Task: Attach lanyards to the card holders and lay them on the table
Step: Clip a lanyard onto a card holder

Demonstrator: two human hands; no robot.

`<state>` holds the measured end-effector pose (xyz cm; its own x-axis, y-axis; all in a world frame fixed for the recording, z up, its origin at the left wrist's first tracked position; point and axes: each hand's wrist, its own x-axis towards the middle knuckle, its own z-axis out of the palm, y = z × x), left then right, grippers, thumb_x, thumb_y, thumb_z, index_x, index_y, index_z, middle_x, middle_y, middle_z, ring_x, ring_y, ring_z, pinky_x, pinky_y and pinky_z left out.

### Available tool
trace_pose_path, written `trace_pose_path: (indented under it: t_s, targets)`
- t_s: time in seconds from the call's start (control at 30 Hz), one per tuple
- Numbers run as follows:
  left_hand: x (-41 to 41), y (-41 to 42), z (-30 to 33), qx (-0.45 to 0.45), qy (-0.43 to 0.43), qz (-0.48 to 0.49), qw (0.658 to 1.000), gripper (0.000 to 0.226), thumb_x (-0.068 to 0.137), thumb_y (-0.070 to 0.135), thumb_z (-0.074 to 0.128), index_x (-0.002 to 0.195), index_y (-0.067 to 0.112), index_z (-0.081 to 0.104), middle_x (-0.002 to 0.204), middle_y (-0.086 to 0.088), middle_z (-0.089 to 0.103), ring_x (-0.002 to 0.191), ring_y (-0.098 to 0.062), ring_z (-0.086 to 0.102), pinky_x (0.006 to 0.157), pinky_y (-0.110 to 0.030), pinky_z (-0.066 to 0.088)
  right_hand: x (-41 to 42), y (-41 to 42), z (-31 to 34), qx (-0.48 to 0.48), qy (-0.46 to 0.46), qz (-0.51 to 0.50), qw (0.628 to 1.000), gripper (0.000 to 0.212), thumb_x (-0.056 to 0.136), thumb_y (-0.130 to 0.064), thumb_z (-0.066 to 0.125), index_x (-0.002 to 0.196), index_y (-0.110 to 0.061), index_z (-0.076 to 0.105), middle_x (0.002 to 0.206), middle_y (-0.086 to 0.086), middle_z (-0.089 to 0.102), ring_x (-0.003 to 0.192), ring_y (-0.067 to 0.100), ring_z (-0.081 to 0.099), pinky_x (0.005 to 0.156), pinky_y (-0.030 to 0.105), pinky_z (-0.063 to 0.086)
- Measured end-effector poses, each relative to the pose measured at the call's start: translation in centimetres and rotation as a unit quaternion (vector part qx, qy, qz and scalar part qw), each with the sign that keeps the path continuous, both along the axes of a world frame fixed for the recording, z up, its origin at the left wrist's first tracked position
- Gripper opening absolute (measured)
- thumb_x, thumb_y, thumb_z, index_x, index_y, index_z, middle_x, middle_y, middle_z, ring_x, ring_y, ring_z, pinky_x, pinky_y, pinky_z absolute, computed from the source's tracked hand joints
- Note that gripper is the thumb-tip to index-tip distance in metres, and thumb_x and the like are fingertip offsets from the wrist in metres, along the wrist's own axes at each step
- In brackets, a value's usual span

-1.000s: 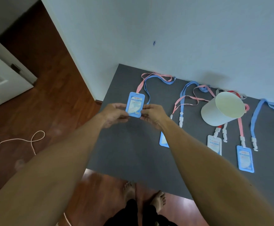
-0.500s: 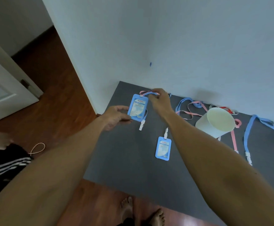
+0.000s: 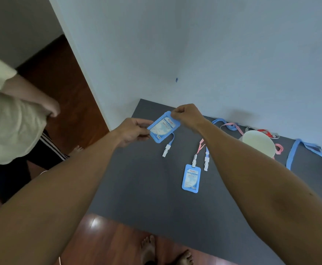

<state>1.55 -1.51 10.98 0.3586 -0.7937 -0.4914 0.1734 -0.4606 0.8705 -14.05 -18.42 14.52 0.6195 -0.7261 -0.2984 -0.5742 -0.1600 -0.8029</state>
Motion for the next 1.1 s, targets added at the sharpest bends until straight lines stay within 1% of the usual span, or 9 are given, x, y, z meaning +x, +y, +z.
trace_pose_path:
  t_s: [0.13,0.33,0.47,0.6,0.67,0.77,0.83,0.97,1.1]
  targets:
    - [0.8,-1.8,1.8,-0.021,-0.054,0.029,0.998,0.023,0.094,0.0,0.066,0.113,0.011,0.072,0.11,-0.011,0.076,0.099,-0.02,0.073,0.088,-0.037,0.061,-1.8,-0.3,0.4,0.029,-0.008,-0.039,0.999,0.02,0.096,-0.016,0.064,0.077,-0.015,0.068,0.083,0.0,0.069,0.065,0.009,0.052,0.05,0.017,0.039]
    - [0.7,-3.4,3.5,-0.059,-0.078,0.044,0.994,0.018,0.096,0.0,0.063,0.108,0.011,0.072,0.112,-0.016,0.073,0.102,-0.025,0.074,0.079,-0.036,0.063,-4.0,-0.1,-0.3,0.097,-0.046,-0.058,0.993,0.021,0.095,-0.011,0.066,0.103,0.007,0.071,0.088,-0.004,0.071,0.08,0.013,0.055,0.06,0.021,0.043]
    - [0.3,-3.4,3.4,-0.08,-0.152,0.004,0.985,0.031,0.093,0.007,0.071,0.124,0.009,0.067,0.117,-0.012,0.071,0.109,-0.021,0.07,0.085,-0.032,0.062,-4.1,0.0,-0.2,0.09,-0.068,-0.073,0.991,0.012,0.093,-0.011,0.067,0.095,0.0,0.072,0.088,-0.002,0.074,0.086,0.014,0.059,0.067,0.023,0.044]
    - [-0.1,-2.9,2.9,-0.077,-0.366,-0.114,0.92,0.08,0.068,0.02,0.092,0.139,0.017,0.055,0.126,0.005,0.057,0.109,-0.009,0.059,0.082,-0.008,0.048,-3.8,-0.1,0.1,0.078,-0.067,-0.086,0.991,0.019,0.094,-0.017,0.065,0.095,0.001,0.071,0.091,0.003,0.077,0.085,0.017,0.057,0.072,0.032,0.044]
    - [-0.2,-2.9,2.5,-0.091,-0.424,-0.141,0.89,0.09,0.064,0.017,0.092,0.143,0.016,0.049,0.132,0.004,0.046,0.117,-0.012,0.051,0.088,-0.009,0.045,-3.7,0.0,0.5,0.066,-0.067,-0.083,0.992,0.022,0.096,-0.018,0.064,0.1,0.004,0.07,0.093,0.002,0.076,0.087,0.017,0.059,0.073,0.031,0.045]
    - [-0.1,-2.9,2.3,-0.104,-0.464,-0.141,0.868,0.084,0.07,0.014,0.086,0.144,0.015,0.048,0.13,0.002,0.046,0.117,-0.015,0.05,0.096,-0.022,0.049,-3.7,-0.1,0.8,0.056,-0.061,-0.059,0.995,0.012,0.096,-0.019,0.062,0.089,-0.012,0.068,0.098,0.001,0.076,0.092,0.016,0.061,0.078,0.029,0.047]
    - [0.1,-2.9,2.6,-0.112,-0.479,-0.135,0.86,0.079,0.073,0.014,0.084,0.143,0.015,0.05,0.128,0.001,0.049,0.111,-0.013,0.053,0.089,-0.016,0.049,-3.9,-0.2,1.1,0.06,-0.062,-0.044,0.995,0.011,0.097,-0.02,0.063,0.09,-0.013,0.069,0.099,0.001,0.076,0.094,0.015,0.063,0.079,0.027,0.048]
    - [0.6,-2.8,3.3,-0.121,-0.487,-0.137,0.854,0.077,0.074,0.012,0.085,0.144,0.014,0.051,0.129,0.0,0.05,0.106,-0.009,0.053,0.076,-0.004,0.044,-4.5,-0.4,2.0,0.105,-0.069,-0.044,0.991,0.014,0.098,-0.011,0.061,0.101,-0.004,0.072,0.09,-0.001,0.074,0.076,0.008,0.069,0.059,0.011,0.05]
    - [0.8,-2.8,3.6,-0.125,-0.492,-0.141,0.85,0.078,0.074,0.013,0.086,0.144,0.016,0.052,0.127,0.0,0.05,0.105,-0.009,0.052,0.073,-0.003,0.045,-5.0,-0.8,2.1,0.077,-0.02,0.013,0.997,0.01,0.094,-0.007,0.065,0.101,-0.006,0.073,0.103,0.001,0.076,0.101,0.023,0.066,0.086,0.028,0.053]
